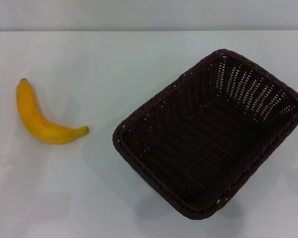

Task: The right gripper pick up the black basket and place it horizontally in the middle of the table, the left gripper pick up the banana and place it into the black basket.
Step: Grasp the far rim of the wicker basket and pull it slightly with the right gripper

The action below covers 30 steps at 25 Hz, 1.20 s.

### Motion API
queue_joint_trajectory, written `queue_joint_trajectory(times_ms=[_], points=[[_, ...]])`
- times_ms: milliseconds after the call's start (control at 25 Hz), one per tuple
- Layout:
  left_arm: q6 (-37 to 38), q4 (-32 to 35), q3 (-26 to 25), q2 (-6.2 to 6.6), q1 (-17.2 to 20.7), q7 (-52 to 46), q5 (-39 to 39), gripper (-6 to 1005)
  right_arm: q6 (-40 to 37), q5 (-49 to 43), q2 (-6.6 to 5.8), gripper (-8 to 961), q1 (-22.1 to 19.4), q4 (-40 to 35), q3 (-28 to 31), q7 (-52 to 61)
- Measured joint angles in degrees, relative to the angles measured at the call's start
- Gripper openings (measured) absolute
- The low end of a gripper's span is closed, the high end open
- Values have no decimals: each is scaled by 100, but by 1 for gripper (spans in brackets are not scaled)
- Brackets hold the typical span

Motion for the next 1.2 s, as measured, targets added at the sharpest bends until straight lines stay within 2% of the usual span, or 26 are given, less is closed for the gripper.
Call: queue_joint_trajectory(times_ms=[320, 440, 560, 640, 800, 960, 1080, 1200], points=[[8, 2, 0, -2, -8, 1, -5, 875, 149, -20, -13, 854, -16, -52, -154, 257], [6, 3, 0, 4, -4, 3, -6, 875, 90, -93, -28, 854, -13, -444, -500, 755], [6, 10, 0, 6, 8, 4, -13, 875, -168, -301, -27, 854, -15, -1253, -1126, 1704], [5, 18, 0, 6, 15, 5, -16, 875, -406, -528, -25, 854, -11, -2088, -1590, 2677], [1, 69, 0, -1, 64, 7, -17, 875, -720, -975, -25, 855, 9, -3278, -2013, 4044], [-35, 72, 0, -3, 158, -31, -15, 875, -1208, -1821, -25, 854, 116, -4581, -2416, 5567], [-110, 72, 0, -6, 254, -60, -12, 875, -1363, -2495, -21, 853, 282, -5407, -2623, 6423], [-131, 73, 4, -12, 341, -66, -8, 875, -1341, -3302, -81, 853, 577, -6042, -2820, 7494]])
